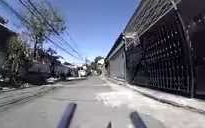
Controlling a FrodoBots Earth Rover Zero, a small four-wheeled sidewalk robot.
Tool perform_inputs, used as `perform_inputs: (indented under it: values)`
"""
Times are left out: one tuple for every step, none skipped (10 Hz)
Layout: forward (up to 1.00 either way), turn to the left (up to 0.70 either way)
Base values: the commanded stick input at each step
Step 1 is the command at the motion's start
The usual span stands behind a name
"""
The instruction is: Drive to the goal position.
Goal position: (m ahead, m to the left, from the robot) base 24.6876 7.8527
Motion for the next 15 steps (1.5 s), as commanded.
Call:
perform_inputs:
  values:
    - [1.0,0.0]
    - [1.0,0.0]
    - [1.0,0.0]
    - [1.0,0.0]
    - [1.0,0.0]
    - [1.0,0.03]
    - [1.0,0.01]
    - [1.0,0.04]
    - [1.0,0.1]
    - [1.0,0.16]
    - [1.0,0.06]
    - [1.0,0.01]
    - [1.0,0.03]
    - [1.0,0.04]
    - [1.0,0.18]
